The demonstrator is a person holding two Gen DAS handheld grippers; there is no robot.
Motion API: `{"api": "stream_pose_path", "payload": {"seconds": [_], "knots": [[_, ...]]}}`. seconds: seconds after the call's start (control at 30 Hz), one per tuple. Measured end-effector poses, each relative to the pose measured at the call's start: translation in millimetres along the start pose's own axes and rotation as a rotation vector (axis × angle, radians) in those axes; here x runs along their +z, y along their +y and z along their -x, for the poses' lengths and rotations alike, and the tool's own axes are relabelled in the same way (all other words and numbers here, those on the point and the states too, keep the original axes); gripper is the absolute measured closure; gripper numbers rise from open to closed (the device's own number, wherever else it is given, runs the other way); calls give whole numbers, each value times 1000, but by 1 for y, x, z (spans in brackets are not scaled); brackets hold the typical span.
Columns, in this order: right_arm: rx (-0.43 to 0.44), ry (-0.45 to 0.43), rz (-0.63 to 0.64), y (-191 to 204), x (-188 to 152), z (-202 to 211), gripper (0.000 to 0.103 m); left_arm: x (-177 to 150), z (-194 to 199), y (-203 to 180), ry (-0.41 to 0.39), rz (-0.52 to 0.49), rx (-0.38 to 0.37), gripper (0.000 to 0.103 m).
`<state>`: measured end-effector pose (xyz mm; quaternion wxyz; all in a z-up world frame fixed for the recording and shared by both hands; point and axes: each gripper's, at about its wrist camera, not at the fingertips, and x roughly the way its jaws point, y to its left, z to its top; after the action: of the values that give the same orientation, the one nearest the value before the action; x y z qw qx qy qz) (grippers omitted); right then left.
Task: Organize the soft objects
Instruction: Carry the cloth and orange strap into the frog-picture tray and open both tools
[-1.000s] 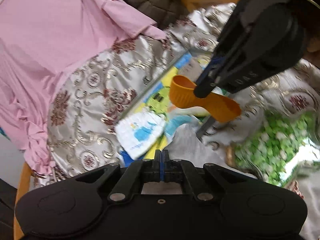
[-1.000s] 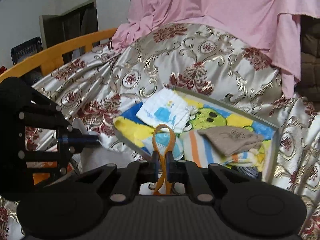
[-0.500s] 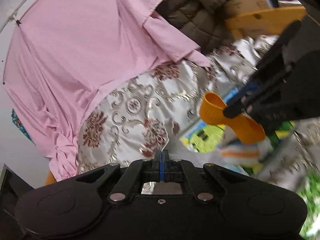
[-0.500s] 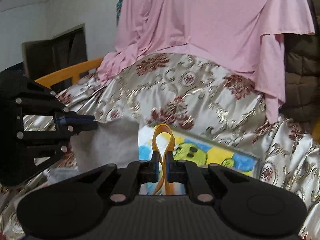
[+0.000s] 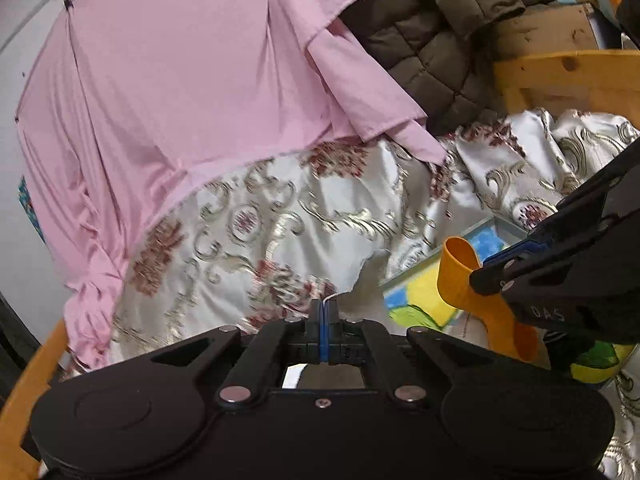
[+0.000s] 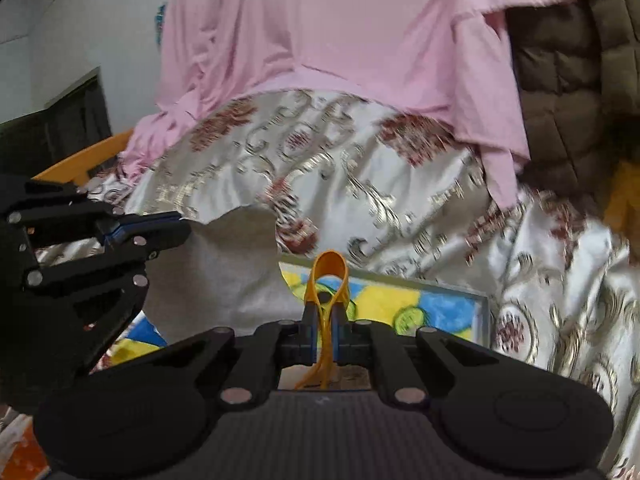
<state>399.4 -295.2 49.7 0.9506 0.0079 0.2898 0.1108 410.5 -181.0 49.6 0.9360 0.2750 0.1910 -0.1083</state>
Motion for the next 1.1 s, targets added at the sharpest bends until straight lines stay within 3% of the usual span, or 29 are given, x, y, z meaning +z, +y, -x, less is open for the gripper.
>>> {"api": "stream_pose_path", "payload": {"seconds": [0.4,0.47,0.6,0.73,0.83,1.03,1.1], "knots": [[-12,64,-46,-30,-20,-19,94,-15,-24,-30,46,-30,-40,103],[-19,68,-42,-30,-21,-19,89,-16,-24,-33,53,-39,-53,103],[-32,79,-38,-31,-23,-17,76,-20,-24,-34,76,-31,-73,91],[-41,86,-24,-32,-25,-9,66,-21,-18,-35,91,-37,-64,90],[-42,79,-25,-33,-25,3,49,-19,-8,-37,87,-55,-63,78],[-42,31,-37,-36,-29,40,31,-17,26,-38,48,-102,-17,56],[-50,5,-37,-35,-32,57,27,-19,41,-39,29,-119,7,41]]}}
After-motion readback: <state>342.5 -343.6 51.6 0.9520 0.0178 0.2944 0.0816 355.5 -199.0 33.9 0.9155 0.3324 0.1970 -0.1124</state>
